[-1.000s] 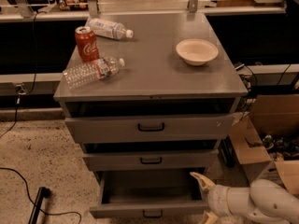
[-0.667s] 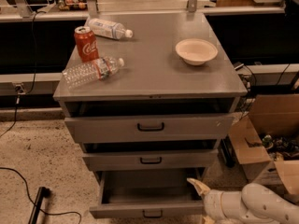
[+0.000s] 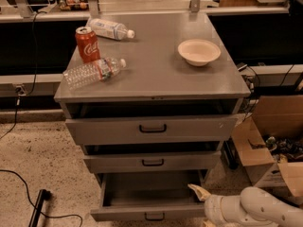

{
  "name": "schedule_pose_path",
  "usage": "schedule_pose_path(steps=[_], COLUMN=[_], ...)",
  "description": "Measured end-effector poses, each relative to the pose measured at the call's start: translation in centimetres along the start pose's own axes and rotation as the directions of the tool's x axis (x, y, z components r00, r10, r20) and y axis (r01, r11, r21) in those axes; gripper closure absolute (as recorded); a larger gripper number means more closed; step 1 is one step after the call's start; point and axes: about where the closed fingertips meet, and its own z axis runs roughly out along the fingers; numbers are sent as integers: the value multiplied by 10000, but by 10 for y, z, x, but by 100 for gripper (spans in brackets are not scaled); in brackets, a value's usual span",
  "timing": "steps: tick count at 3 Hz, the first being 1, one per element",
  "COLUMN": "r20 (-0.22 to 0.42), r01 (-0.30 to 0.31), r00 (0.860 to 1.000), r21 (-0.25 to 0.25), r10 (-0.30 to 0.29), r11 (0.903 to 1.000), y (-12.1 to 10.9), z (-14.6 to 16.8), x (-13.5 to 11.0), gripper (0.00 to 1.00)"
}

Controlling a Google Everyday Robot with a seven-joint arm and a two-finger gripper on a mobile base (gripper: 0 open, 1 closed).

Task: Close bottom drawer

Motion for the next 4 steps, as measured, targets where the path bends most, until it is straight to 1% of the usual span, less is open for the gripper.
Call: schedule_pose_path(steps=[1, 2, 3, 4], r20=[-182, -245, -158, 167], r01=[-194, -510, -603, -458], r00=[9996, 9984, 9981, 9988], r21=[-30, -97, -240, -346], r10=[194, 508, 599, 464], r11=[9998, 9987, 9979, 9983], y=[7, 26, 37, 43], z=[24, 63, 89, 105], x=[44, 94, 122, 130], gripper=[0, 18, 41, 65])
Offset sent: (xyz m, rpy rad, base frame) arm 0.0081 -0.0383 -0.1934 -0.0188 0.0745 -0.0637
